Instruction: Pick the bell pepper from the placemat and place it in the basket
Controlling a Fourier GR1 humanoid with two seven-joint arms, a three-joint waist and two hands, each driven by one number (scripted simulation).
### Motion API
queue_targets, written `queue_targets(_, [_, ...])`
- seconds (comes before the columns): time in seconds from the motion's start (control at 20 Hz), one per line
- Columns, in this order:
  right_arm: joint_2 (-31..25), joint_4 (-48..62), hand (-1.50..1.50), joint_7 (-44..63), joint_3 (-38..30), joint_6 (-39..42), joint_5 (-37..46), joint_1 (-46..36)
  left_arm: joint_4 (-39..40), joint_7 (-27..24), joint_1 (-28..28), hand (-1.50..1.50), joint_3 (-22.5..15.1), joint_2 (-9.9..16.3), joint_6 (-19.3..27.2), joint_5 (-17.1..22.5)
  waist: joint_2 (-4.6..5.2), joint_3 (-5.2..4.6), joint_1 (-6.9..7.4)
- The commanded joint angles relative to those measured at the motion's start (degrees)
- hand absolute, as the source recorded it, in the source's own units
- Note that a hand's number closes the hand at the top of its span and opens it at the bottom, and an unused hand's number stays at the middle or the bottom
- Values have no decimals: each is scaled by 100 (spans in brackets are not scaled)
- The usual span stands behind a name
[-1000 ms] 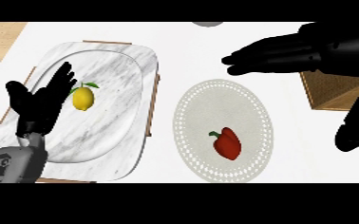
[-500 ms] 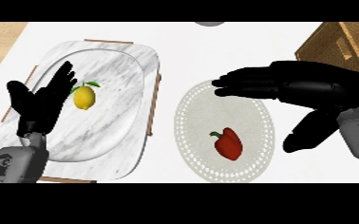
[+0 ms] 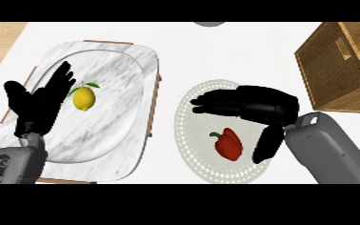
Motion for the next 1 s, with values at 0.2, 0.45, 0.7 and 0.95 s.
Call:
queue_targets(0.2, [100, 643, -150, -772, 518, -359, 1203, 129, -2, 234, -143, 0, 68, -57, -141, -121, -13, -1, -31])
queue_targets(0.45, [253, 1361, -150, -1145, 561, -596, 1728, -132, 23, -169, 159, 0, 285, -129, -228, -140, -10, -2, -11])
queue_targets(0.7, [497, 1651, -150, -1348, 503, -769, 1902, -109, -263, 332, -26, 0, 94, -376, -27, -347, -11, -1, -13])
queue_targets(0.95, [-45, 1353, -150, -1747, 343, -244, 1580, -81, 230, -24, -134, 0, 446, -130, -300, -265, -14, -4, -42])
